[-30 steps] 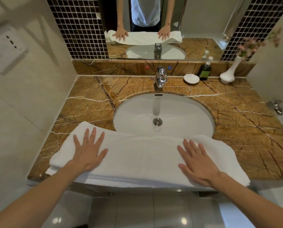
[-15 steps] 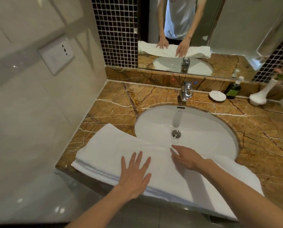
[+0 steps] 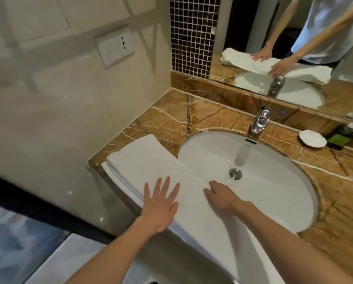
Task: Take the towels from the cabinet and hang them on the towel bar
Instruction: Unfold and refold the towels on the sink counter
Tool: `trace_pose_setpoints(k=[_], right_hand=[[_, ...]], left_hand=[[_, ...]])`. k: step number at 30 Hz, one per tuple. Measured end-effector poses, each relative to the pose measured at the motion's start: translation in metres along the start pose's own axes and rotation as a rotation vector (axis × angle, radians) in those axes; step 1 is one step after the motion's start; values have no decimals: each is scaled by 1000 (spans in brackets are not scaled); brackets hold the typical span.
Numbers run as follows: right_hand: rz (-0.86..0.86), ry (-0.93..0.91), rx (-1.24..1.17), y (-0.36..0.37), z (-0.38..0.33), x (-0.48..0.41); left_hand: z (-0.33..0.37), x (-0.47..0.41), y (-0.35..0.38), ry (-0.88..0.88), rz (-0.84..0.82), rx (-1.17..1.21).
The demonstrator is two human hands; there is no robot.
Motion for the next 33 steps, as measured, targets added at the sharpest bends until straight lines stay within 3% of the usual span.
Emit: trace_pose_setpoints(k=[7,12,20,29,33], right_hand=[[6,-17,-197,-5,7,0],[19,24,-250,-10,5,-9],[80,7,-240,-17,-5,-8],[-34,40,-305,-19,-9,-18],[-69,59,-257,-18,-2,-22]], left_hand=[[36,24,7,-366,30,317],[48,34,-4,-573,308,692],[47,51,-16,-761,686,959],[54,50,-10,-883,614,1113],[63,43,-9,-828,622,1181]])
Point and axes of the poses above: each hand's wrist, its own x-axis away from the middle knuckle, its own y-axis out of the palm, z = x × y, the point moved 8 cm from there along -x, towards the middle knuckle, and after that the axes turned 15 degrees about y, right-handed, at the moved point
